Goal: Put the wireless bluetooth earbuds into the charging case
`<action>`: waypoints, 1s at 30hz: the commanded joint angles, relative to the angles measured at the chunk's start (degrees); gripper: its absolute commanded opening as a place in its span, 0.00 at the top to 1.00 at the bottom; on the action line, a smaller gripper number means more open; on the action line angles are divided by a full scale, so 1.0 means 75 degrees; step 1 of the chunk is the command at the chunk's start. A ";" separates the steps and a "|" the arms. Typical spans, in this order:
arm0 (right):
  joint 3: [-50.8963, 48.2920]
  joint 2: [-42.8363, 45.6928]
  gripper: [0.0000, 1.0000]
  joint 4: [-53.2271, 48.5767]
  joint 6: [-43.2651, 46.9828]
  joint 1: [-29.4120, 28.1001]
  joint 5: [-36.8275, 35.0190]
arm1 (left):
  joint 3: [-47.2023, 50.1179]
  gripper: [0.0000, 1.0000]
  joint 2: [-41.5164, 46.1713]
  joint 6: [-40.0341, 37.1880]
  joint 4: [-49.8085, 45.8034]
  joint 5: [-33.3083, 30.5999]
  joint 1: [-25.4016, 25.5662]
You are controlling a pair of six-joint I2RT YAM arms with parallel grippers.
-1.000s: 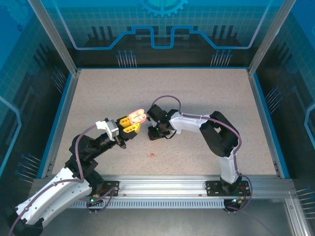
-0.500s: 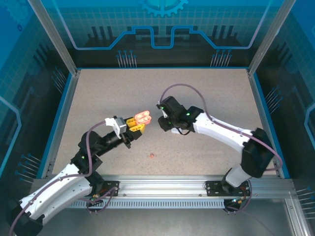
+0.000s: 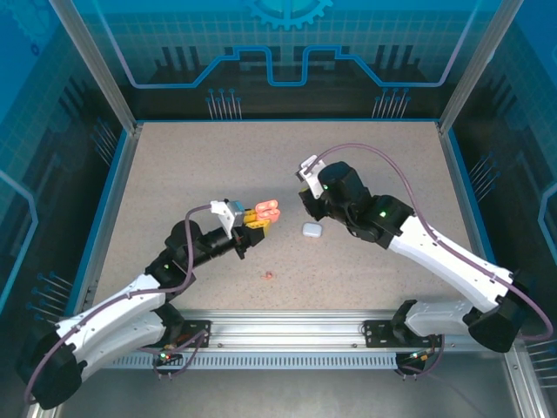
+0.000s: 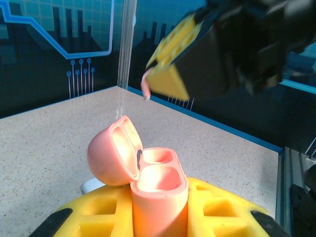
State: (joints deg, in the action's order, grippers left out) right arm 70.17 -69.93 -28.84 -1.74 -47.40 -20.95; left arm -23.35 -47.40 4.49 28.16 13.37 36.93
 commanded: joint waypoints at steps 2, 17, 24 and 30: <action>-0.0104 0.0475 0.79 0.0834 0.0922 -0.0406 -0.0036 | -0.0206 1.00 -0.0236 0.0116 0.0626 0.0327 0.0053; -0.1008 0.0818 0.79 0.2292 0.1438 -0.1525 0.0036 | -0.0261 1.00 -0.0735 0.0282 0.1193 0.0468 0.0080; -0.1041 0.0555 0.79 0.2392 0.1380 -0.1731 0.0063 | -0.0250 1.00 -0.0729 0.0302 0.1220 0.0475 0.0075; -0.0957 0.0229 0.79 0.2331 0.1368 -0.1847 -0.0017 | -0.0249 1.00 -0.0735 0.0311 0.1237 0.0483 0.0074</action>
State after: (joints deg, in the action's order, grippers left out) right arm 62.70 -67.44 -13.17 8.23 -60.16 -20.58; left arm -23.44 -52.88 6.11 35.07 15.49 37.04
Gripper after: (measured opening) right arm 0.213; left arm 0.221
